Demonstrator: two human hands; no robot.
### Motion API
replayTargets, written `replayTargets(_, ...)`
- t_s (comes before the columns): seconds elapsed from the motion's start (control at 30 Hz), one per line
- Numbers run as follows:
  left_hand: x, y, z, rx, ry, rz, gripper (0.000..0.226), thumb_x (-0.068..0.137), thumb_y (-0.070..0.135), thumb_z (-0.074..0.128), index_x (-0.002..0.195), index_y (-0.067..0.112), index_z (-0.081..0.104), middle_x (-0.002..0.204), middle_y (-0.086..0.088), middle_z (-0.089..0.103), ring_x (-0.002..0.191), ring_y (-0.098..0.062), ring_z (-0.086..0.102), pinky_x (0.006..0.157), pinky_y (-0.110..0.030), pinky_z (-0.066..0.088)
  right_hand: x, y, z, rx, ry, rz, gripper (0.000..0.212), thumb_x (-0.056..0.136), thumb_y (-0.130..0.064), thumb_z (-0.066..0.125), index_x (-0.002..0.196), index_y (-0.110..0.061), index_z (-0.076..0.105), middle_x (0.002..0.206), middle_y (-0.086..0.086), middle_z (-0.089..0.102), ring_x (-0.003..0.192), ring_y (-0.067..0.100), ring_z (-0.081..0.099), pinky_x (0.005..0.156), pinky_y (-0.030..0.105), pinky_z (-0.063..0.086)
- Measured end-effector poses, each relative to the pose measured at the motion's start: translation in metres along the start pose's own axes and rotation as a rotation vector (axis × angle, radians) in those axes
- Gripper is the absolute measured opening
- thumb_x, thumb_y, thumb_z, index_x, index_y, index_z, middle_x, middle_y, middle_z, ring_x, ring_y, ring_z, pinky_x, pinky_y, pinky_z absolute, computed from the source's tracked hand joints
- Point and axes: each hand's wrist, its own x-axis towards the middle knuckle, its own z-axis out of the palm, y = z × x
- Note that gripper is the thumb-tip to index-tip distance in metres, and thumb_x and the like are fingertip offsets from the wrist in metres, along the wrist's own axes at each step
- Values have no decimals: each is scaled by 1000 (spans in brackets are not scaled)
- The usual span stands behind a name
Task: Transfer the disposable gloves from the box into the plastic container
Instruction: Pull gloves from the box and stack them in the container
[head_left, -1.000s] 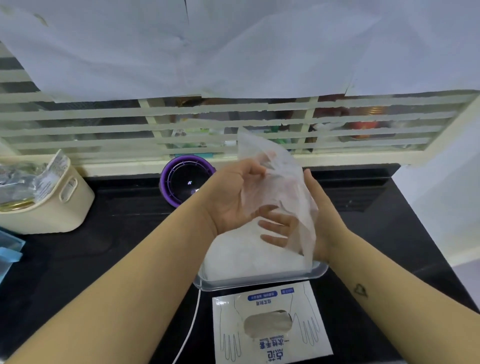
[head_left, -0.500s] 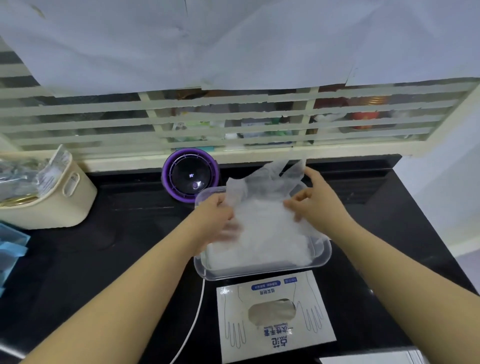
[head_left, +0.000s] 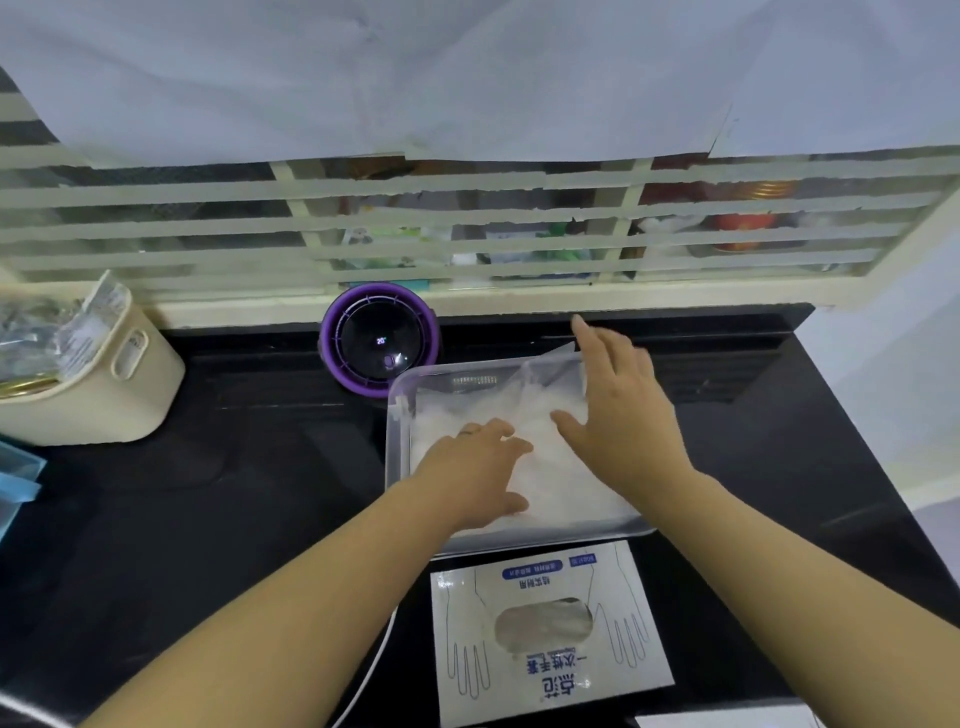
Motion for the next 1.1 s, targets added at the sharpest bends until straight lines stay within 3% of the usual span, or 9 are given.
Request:
replayTargets(0.07,4,-1,2,14,-13,0,65,92,44,57,149,26,30,156,-1,21,138,-25,28,108,-42,33,2,-13,-10,-42,23,-257,68,86,-23,65,146,-17,33,145,3,39,130,22,36,104,37,40)
replayTargets(0.13,7,-3,4,36,-17,-11,64,92,46,57,147,23,34,155,-3,24,135,-26,32,106,-42,35,2,-21,-3,-89,-301,-361,62,92,-30,58,146,-22,30,149,-2,33,134,18,31,104,33,36)
replayTargets(0.23,11,-10,12,2,-72,-47,76,89,47,61,152,26,23,158,-2,15,140,-27,25,108,-43,33,7,-8,25,-263,-671,-252,90,84,-43,66,151,-20,10,158,5,8,141,27,19,108,40,34)
replayTargets(0.43,24,-18,27,14,-176,-125,97,84,40,68,154,23,2,157,-8,-1,141,-33,16,112,-46,30,11,19,61,-370,-887,-97,112,81,-54,65,150,-17,-16,157,7,-19,144,36,3,114,47,25)
replayTargets(0.6,35,-22,40,-2,-222,-204,108,85,36,69,152,28,-15,159,-5,-18,146,-35,7,116,-46,23,11,24,74,-430,-889,-103,109,84,-56,59,149,-14,-19,157,9,-18,142,37,7,112,47,28)
replayTargets(0.73,38,-21,40,47,-219,-215,109,84,39,69,153,26,-14,158,-7,-11,145,-35,12,114,-48,26,13,18,67,-409,-948,-71,107,85,-53,60,150,-14,-16,157,8,-18,143,37,4,114,48,24)
replayTargets(0.83,37,-22,38,75,-198,-180,103,83,45,69,154,23,-2,156,-8,2,142,-34,19,112,-51,28,17,9,35,-342,-933,-79,96,83,-49,65,152,-18,6,158,9,6,142,34,16,113,50,26)
replayTargets(0.97,31,-20,26,81,-204,-139,86,84,49,66,150,19,19,150,-10,19,135,-33,29,106,-50,36,13,-5,-21,-430,-683,-208,65,87,-49,59,144,-29,35,147,1,37,132,24,36,103,42,39)
replayTargets(1.1,16,-16,9,13,-144,-79,72,88,48,62,148,23,31,146,-6,35,127,-27,42,102,-42,41,-15,-32,-54,-159,-573,-300,29,94,-36,55,120,-28,63,119,-7,63,107,9,55,94,26,45)
